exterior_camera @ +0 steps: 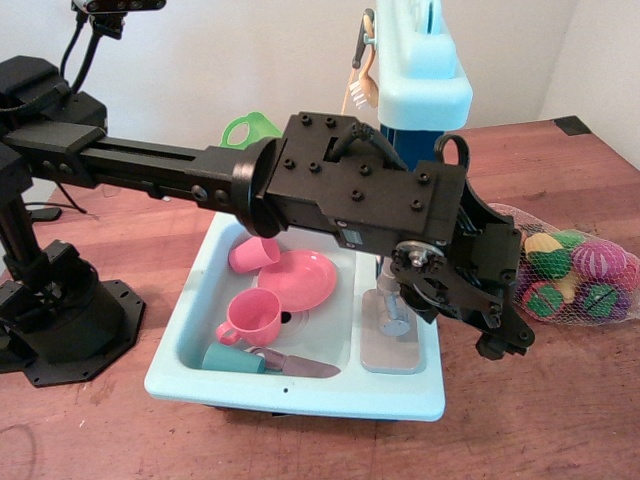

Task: Turn lever vertical to front

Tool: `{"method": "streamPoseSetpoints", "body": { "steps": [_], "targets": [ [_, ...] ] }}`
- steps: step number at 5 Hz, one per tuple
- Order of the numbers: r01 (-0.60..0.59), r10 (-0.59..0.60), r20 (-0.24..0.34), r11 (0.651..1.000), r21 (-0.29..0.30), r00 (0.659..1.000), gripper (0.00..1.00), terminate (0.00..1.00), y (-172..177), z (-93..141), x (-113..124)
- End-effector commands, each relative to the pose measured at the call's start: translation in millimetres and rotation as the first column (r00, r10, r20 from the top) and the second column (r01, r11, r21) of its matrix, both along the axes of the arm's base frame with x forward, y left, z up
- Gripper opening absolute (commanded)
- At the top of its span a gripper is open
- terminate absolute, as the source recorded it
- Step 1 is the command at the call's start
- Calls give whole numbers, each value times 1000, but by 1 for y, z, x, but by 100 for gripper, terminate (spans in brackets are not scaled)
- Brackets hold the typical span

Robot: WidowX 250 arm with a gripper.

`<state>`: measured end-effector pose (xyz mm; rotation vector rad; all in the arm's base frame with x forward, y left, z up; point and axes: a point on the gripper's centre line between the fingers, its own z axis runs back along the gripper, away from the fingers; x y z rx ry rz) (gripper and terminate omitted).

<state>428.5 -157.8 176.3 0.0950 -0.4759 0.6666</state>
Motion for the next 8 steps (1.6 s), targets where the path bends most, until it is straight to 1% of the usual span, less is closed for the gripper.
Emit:
{"method": "streamPoseSetpoints", "body": {
  "steps": [1, 2, 3, 4, 5, 6, 7, 8],
  "targets": [
    [0, 0, 0, 1000, 0, 1000, 100, 0, 0, 0, 0],
    [-1, 1, 38, 1000, 3, 999, 100, 0, 0, 1, -2],
    [5, -5, 52, 1000, -2, 999, 100, 0, 0, -1, -5],
    [-14, 14, 71, 1000, 0, 997, 100, 0, 1, 1, -21],
    [-35, 33, 108, 999, 22, 994, 100, 0, 9, 12, -37],
    [-49, 44, 138, 998, 36, 989, 100, 0, 18, 23, -45],
    [-43, 38, 137, 998, 34, 990, 100, 0, 19, 22, -45],
    [-30, 29, 136, 999, 9, 990, 100, 0, 16, 8, -44]
  ]
}}
